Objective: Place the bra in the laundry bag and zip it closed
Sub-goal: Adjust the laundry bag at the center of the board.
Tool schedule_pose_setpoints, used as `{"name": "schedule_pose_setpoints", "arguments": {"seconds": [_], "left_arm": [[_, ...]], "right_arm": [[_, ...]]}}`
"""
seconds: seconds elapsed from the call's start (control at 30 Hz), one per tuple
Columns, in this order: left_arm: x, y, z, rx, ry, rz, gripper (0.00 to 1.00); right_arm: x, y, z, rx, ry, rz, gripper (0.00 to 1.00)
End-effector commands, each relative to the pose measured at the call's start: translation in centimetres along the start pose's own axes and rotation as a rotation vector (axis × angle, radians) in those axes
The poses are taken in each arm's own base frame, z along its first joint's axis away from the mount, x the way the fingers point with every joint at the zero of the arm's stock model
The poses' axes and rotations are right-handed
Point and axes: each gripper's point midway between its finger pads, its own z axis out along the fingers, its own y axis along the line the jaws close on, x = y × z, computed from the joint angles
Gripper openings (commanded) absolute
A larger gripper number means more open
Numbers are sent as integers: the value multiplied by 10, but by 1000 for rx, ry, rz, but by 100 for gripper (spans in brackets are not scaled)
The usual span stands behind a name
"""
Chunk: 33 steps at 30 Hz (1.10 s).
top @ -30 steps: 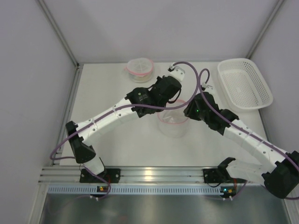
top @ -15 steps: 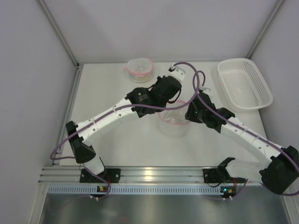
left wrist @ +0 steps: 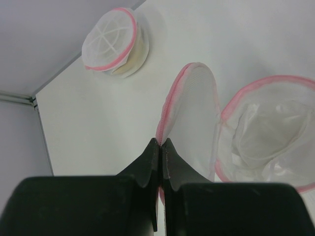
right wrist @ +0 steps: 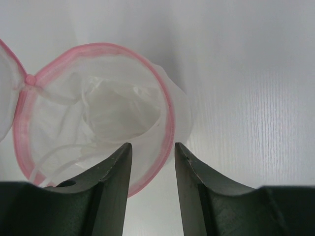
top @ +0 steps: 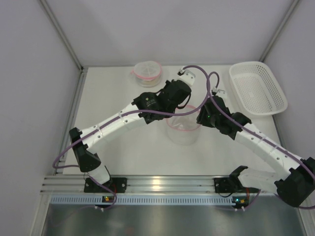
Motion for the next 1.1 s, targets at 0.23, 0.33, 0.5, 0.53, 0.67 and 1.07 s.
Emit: {"name": "schedule_pose_setpoints", "arguments": {"seconds": [0.23,0.33,0.5,0.53,0.67,1.07], "left_arm": [[-18,10,-11,-10,-68,-42,0],[-18,8,-10,-3,-67,-42,0],[-18,-6,-7,45,-61,-70,0],[-16,-9,-4,48,-57,-73,0],[-9,-40,1,41,-38,-39,0],[-6,-87,-7,154,-30,-106,77]], "right_arm": [[5,-3,23,36,22,-32,22],[-2,1,18,23,6,-39,2],[-21,13,0,-43,-61,11,0],[-27,15,-8,-70,-85,31,0],[-30,14,-15,-99,-132,91,0],[-14,-4,-12,-80,-145,148,0]]}}
